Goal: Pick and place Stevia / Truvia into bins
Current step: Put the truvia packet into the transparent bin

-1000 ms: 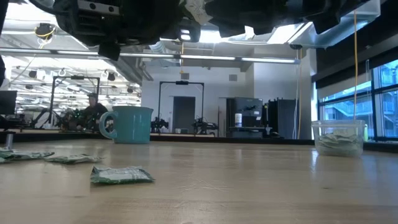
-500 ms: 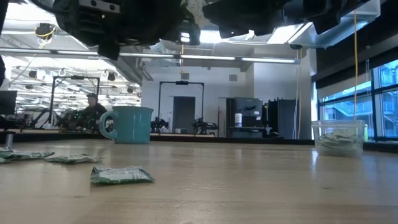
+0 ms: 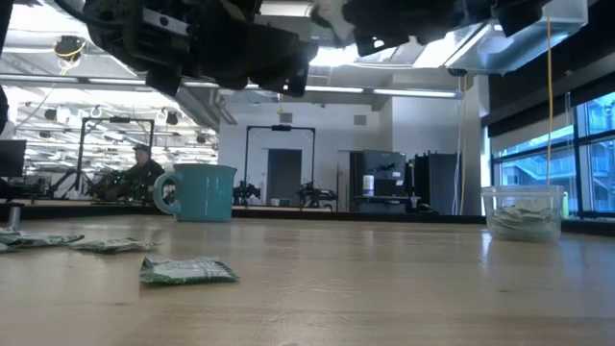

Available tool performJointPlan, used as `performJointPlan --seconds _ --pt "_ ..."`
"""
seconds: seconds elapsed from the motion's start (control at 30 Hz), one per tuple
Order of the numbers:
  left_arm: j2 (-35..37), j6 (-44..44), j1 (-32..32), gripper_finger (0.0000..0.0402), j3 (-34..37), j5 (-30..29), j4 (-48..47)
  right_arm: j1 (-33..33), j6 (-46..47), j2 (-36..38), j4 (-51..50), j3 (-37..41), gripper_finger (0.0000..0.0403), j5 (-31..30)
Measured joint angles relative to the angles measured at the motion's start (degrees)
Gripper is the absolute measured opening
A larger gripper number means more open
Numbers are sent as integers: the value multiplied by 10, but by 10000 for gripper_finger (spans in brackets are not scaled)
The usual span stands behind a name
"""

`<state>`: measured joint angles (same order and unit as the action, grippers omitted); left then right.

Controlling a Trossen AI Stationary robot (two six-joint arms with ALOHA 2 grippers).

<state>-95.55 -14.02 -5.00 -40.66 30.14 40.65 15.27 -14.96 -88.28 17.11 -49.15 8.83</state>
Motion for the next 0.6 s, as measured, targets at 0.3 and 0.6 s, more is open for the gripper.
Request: performJointPlan --seconds 0.3,0.6 --pt "0 67 7 97 0 6 -64 0 115 72 -240 0 5 -55" --pt "0 90 7 88 0 -61 -141 -11 286 140 -514 -1 5 -92"
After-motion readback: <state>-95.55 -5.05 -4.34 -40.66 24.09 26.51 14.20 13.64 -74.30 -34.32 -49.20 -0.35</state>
